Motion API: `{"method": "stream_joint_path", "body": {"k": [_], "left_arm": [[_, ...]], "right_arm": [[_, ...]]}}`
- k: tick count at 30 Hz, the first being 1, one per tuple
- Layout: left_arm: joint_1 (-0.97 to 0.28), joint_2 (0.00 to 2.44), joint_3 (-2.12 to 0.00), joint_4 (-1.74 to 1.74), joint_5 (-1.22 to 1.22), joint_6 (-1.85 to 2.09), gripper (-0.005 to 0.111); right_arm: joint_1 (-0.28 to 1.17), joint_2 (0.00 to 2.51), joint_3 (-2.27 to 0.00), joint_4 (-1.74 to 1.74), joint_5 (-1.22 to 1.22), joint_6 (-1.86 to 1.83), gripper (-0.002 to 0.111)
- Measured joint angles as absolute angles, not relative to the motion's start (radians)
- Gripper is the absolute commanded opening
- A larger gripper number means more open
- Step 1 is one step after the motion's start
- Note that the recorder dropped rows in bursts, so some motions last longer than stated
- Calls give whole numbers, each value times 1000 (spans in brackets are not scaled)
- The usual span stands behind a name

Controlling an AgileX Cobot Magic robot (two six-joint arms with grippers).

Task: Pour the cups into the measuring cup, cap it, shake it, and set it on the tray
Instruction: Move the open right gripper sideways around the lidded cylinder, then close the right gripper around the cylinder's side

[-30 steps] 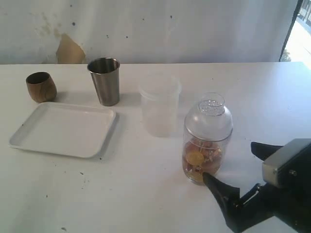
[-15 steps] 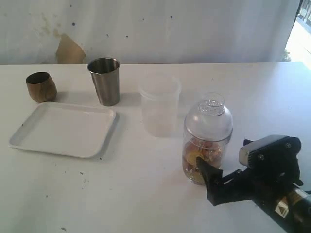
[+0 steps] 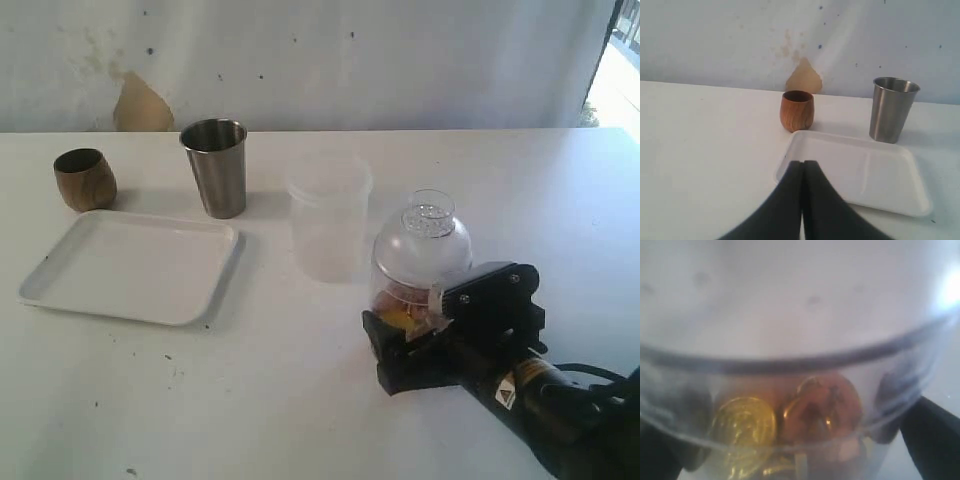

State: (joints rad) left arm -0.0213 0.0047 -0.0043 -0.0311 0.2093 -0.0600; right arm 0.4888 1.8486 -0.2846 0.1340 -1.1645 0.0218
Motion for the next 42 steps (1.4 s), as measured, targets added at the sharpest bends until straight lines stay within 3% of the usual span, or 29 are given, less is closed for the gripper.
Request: {"method": "stream_joint_path", "body": {"k": [42], "left_arm": [[-21, 5, -4, -31, 209, -60, 0]], "right_arm": [[489, 1893, -371, 87, -1160, 26, 101]]}}
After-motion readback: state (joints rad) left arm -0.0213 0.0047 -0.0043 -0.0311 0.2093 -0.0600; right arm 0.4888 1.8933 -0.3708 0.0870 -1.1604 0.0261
